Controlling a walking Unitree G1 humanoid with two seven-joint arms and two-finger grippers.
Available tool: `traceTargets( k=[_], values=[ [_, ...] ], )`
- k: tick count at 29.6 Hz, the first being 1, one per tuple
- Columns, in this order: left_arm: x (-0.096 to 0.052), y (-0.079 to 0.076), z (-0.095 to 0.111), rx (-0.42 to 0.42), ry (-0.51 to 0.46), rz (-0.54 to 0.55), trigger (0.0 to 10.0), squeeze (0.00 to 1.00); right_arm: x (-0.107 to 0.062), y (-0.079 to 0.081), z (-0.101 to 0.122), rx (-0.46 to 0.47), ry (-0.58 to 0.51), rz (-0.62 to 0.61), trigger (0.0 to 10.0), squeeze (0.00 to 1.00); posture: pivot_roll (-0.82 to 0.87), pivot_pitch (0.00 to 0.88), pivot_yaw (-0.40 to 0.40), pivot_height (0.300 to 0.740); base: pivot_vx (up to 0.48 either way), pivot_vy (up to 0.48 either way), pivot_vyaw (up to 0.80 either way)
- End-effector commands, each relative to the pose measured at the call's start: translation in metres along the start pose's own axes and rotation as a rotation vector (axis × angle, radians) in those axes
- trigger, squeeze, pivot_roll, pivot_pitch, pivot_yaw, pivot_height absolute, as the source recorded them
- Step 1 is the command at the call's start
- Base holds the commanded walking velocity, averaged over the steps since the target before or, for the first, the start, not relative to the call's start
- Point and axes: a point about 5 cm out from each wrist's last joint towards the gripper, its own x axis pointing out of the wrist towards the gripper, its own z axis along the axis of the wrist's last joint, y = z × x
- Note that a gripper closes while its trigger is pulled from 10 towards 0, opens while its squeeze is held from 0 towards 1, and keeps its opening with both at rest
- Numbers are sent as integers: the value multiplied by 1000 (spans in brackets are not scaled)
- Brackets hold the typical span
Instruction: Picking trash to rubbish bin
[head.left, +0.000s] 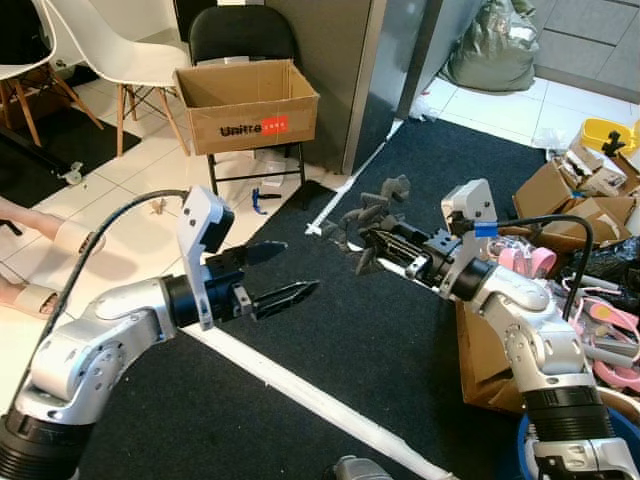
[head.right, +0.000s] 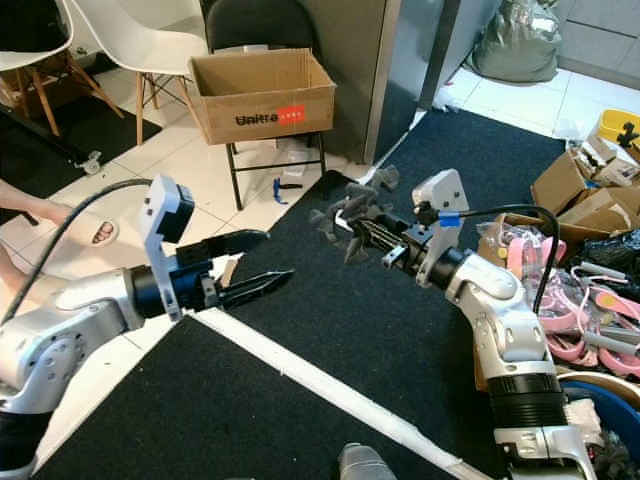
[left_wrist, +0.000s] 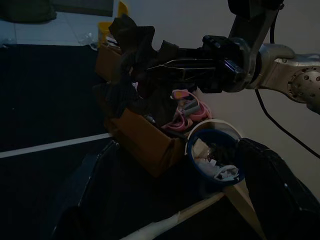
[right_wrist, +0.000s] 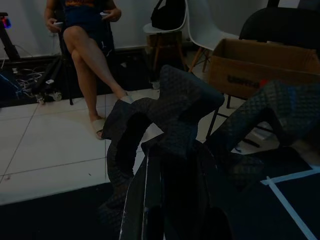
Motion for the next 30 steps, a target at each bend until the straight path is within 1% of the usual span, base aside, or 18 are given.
traceTargets(
  k=[1,2,4,6,7,9,12,17,30],
  values=[
    [-3,-1,3,17,18,-1,10000,0,-2,-3,-1,-5,3,-12,10000,0,-50,0,-18,740,0,0,0],
    [-3,-1,3,17,18,-1,10000,0,-2,-3,-1,-5,3,-12,10000,0,-50,0,-18,740,0,0,0],
    [-1,-1,7,59,15,21,10000,0,-1,-3,-1,-4,1,-12,10000,0,-49,0,-17,740,0,0,0],
    [0,1,11,101,-11,45,10000,0,-1,-3,-1,-3,-1,-13,10000,0,-49,0,-17,740,0,0,0],
    [0,1,11,101,-11,45,10000,0,-1,-3,-1,-3,-1,-13,10000,0,-49,0,-17,740,0,0,0],
    [1,2,15,112,-47,54,10000,0,-1,-3,-1,-3,-1,-13,10000,0,-47,0,-20,740,0,0,0],
    [3,4,20,107,-98,64,10000,0,-1,-3,-1,-4,-2,-14,10000,0,-47,0,-20,740,0,0,0],
    [3,6,23,95,-132,74,10000,0,-1,-3,-1,-4,-2,-13,10000,0,-47,0,-17,740,0,0,0],
    [11,2,15,58,-149,47,10000,0,-2,-3,-1,-6,-1,-4,10000,0,-47,0,-14,740,317,0,0]
  ],
)
